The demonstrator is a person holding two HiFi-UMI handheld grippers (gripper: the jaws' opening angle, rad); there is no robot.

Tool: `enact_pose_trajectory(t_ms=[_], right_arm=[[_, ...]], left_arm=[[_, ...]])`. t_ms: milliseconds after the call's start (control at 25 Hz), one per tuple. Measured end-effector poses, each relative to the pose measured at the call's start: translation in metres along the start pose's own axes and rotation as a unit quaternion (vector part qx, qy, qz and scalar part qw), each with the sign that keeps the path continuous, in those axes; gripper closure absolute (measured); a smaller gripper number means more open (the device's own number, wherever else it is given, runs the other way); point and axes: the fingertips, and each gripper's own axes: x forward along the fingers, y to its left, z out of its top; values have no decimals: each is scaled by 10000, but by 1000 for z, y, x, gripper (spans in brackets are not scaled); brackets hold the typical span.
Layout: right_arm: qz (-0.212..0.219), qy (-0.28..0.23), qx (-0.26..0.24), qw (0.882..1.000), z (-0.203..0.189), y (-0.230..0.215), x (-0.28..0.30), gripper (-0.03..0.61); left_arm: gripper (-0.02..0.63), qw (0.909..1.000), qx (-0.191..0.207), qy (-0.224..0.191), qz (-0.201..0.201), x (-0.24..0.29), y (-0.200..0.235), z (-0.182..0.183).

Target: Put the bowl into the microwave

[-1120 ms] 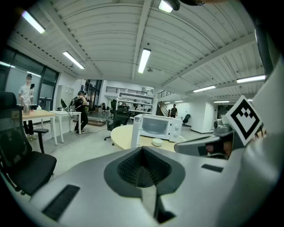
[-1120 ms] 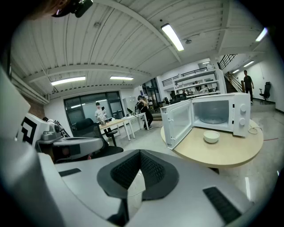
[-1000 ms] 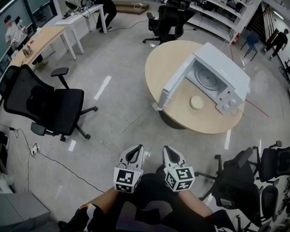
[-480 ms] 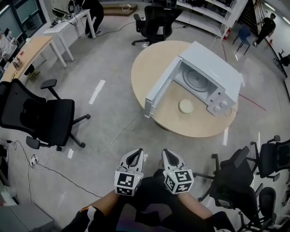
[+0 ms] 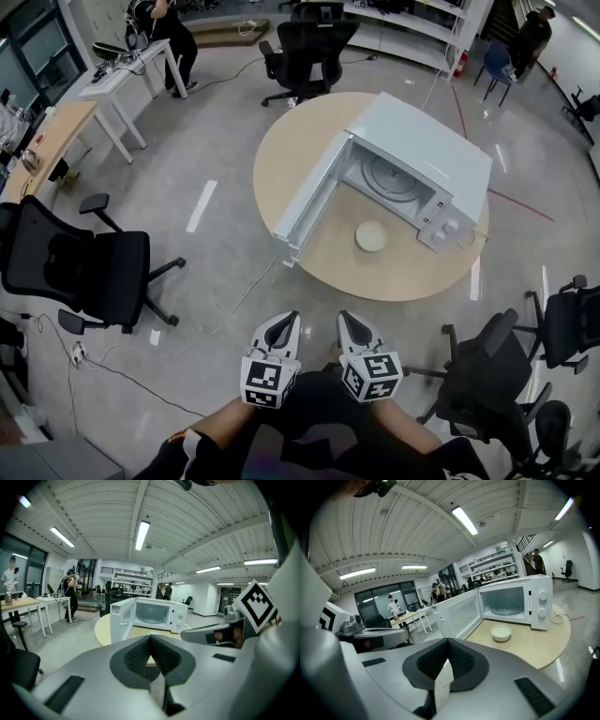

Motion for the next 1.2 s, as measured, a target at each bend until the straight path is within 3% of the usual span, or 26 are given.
enact_pose_trajectory(t_ms=[680, 1200], right_arm=[[385, -134, 109, 9991, 39, -104, 3, 563], [246, -263, 327, 9988, 44, -166, -12, 563]], left_arm=[[568, 9992, -40, 104, 380, 90, -54, 26], [568, 9994, 91, 205, 281, 132, -95, 34]])
